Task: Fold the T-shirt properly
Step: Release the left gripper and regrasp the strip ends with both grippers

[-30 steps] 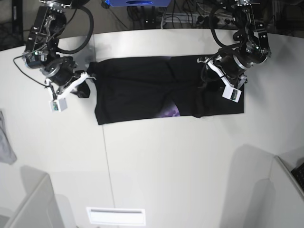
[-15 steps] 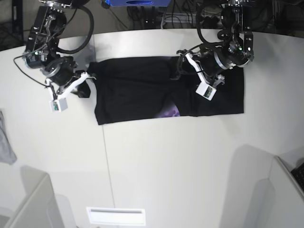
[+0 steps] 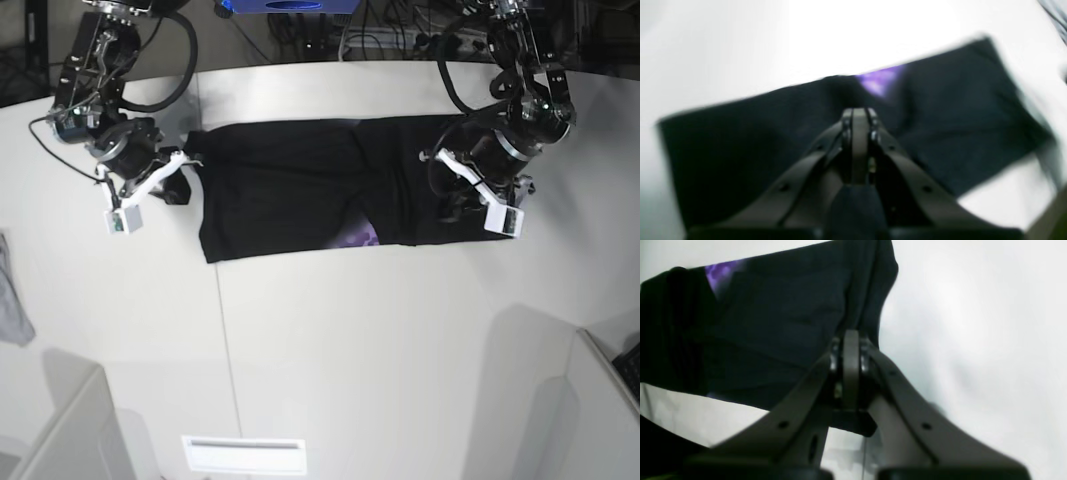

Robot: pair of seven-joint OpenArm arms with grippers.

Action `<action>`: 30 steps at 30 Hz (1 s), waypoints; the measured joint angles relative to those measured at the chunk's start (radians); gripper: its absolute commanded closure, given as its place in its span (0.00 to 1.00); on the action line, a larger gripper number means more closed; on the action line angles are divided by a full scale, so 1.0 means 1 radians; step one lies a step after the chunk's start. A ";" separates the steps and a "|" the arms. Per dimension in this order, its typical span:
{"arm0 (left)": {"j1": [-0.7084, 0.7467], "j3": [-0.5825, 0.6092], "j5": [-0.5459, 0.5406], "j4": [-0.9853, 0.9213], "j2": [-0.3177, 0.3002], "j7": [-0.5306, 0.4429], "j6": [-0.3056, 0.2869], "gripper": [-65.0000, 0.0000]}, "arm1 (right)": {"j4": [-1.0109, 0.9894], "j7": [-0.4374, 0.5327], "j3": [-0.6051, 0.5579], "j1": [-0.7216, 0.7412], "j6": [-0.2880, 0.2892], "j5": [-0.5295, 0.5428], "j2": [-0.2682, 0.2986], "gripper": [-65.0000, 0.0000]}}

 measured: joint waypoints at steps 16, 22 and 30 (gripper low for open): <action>-0.259 0.232 -0.004 -0.356 0.005 -0.016 0.149 1.00 | -0.001 0.001 0.000 0.005 0.000 0.000 0.000 1.00; -0.283 0.232 0.000 -0.471 0.039 -0.015 0.153 1.00 | -0.001 0.001 0.000 0.005 0.000 0.000 0.000 1.00; -0.170 0.067 -0.022 -0.154 0.026 -0.027 0.140 1.00 | -0.001 -0.006 0.007 0.007 0.000 0.174 0.011 1.00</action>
